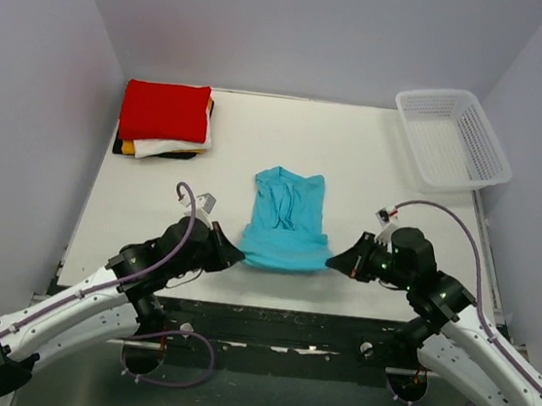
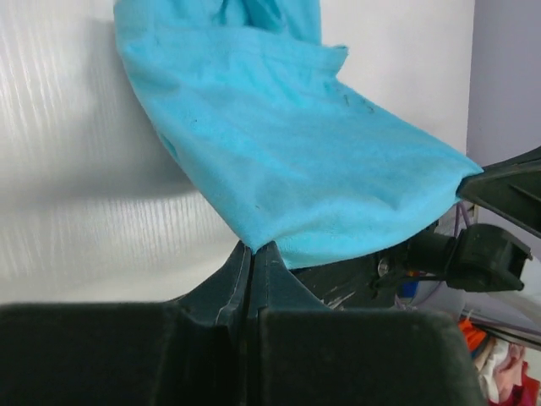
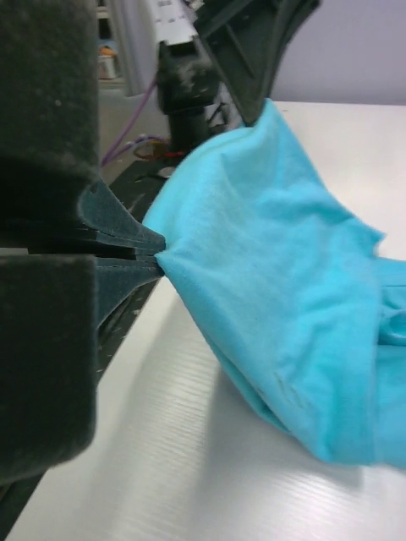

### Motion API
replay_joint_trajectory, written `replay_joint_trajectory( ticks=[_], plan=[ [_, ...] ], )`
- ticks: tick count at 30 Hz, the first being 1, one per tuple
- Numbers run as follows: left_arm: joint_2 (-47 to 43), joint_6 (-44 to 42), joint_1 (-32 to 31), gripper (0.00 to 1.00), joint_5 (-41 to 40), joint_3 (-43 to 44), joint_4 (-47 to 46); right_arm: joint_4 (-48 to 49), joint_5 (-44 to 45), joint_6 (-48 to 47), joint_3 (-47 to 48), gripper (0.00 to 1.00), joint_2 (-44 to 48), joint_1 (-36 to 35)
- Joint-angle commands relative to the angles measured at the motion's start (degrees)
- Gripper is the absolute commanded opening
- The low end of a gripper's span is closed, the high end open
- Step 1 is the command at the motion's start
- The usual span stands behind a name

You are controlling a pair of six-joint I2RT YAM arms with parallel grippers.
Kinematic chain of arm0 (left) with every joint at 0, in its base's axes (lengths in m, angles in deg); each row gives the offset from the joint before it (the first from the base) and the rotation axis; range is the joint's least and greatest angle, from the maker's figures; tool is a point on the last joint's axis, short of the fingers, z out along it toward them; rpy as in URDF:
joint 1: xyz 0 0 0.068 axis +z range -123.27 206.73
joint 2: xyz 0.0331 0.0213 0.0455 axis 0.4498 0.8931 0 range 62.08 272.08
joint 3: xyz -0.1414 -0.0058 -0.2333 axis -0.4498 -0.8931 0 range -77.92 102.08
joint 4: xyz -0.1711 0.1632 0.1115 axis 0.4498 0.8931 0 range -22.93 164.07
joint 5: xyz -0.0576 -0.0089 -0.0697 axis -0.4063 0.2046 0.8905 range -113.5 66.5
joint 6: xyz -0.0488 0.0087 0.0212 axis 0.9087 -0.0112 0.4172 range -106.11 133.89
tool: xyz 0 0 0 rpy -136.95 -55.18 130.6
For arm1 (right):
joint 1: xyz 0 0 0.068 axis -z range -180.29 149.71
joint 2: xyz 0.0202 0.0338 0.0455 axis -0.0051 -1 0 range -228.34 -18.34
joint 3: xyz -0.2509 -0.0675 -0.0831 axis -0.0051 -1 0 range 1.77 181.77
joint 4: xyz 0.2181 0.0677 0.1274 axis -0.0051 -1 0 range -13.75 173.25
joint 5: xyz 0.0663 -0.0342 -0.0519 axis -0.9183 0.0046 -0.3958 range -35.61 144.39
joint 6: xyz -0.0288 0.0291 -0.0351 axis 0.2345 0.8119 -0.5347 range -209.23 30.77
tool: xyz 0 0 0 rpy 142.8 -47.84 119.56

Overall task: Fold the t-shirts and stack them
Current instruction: Fold the long partially folded tshirt into a neat square

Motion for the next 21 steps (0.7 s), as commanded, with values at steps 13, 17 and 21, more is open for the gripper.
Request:
replay_joint_trajectory(
  ticks=[13, 17, 21],
  plan=[
    [28.1, -17.8, 21.9, 0.0, 6.5, 25.6, -8.3, 9.0, 28.4, -2.2, 21.3, 0.01, -23.6, 3.3],
    [35.5, -19.0, 25.7, 0.0, 8.6, 31.8, -7.1, 13.0, 23.0, -3.3, 24.0, 0.01, -30.3, 9.1],
    [42.5, -20.3, 28.5, 0.0, 11.4, 36.9, -4.7, 13.9, 19.8, -5.8, 28.3, 0.01, -37.5, 13.0]
  ],
)
